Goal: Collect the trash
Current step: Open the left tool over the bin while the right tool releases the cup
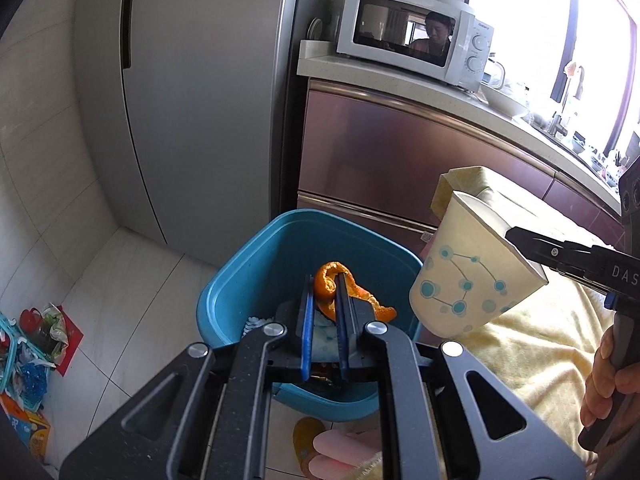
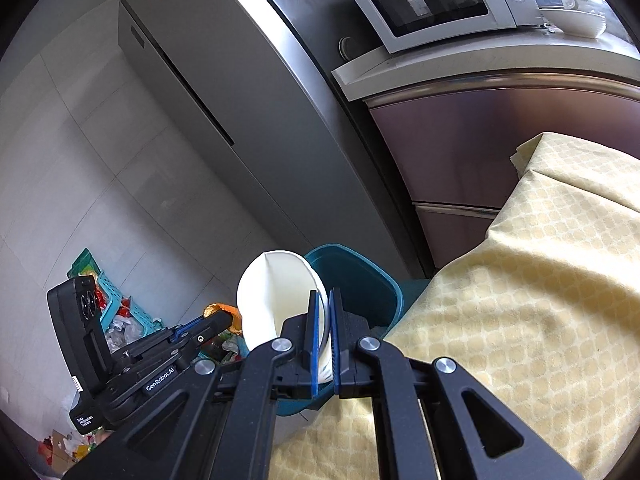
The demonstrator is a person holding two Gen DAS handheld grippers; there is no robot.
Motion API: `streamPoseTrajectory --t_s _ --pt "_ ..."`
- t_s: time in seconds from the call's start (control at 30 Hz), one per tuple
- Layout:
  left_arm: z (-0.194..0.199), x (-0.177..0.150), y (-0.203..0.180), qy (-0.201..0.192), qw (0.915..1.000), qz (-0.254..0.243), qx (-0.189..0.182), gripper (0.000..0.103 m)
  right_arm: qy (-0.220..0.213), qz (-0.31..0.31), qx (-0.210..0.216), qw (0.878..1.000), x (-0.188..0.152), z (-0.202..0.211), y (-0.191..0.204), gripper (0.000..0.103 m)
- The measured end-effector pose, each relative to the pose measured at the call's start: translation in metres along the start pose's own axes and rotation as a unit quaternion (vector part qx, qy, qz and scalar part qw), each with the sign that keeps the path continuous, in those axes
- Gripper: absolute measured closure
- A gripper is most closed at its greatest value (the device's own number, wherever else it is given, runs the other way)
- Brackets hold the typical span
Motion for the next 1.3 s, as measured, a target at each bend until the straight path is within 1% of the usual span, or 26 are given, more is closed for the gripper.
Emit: streamPoseTrajectory --t_s 0.53,0.8,0.87,1.03,1.1,1.3 --pt "-0.035 -0.007 0.006 0.031 0.9992 0.003 0.024 0.093 0.025 0.008 -0.036 0.999 0.000 -0.046 0.008 0.098" --pt "-0.047 -0.012 0.010 0.045 0.9986 0.007 0.026 0.093 0.032 -0.002 -0.054 0.998 -0.002 -0.055 0.004 0.096" --pt "-0.050 -0.012 0.010 0.050 0.9983 0.010 0.027 0.091 0.032 -0.006 -0.057 0.998 -0.001 -0.057 0.004 0.094" --pt "-0.056 -0.013 0.010 0.055 0.9979 0.011 0.032 0.091 0.033 -0.009 -0.056 0.998 -0.001 -0.058 0.003 0.094" --pt "-0.057 -0.013 0.011 0.055 0.9979 0.013 0.032 0.084 0.033 -0.009 -0.055 0.998 -0.001 -0.057 0.003 0.094" --pt "-0.052 -0.014 0.009 0.049 0.9981 0.011 0.035 0.077 0.032 -0.010 -0.047 0.998 -0.003 -0.050 0.001 0.092"
Point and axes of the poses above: each gripper's, at about its wrist camera, not at the fingertips, and z roughly against the way its jaws point, y to its left, x to its top, the point moved 1 cm from there along -z, roughly the way its jaws point, and after that the axes turned 15 degrees about -z, right-handed, at the moved point
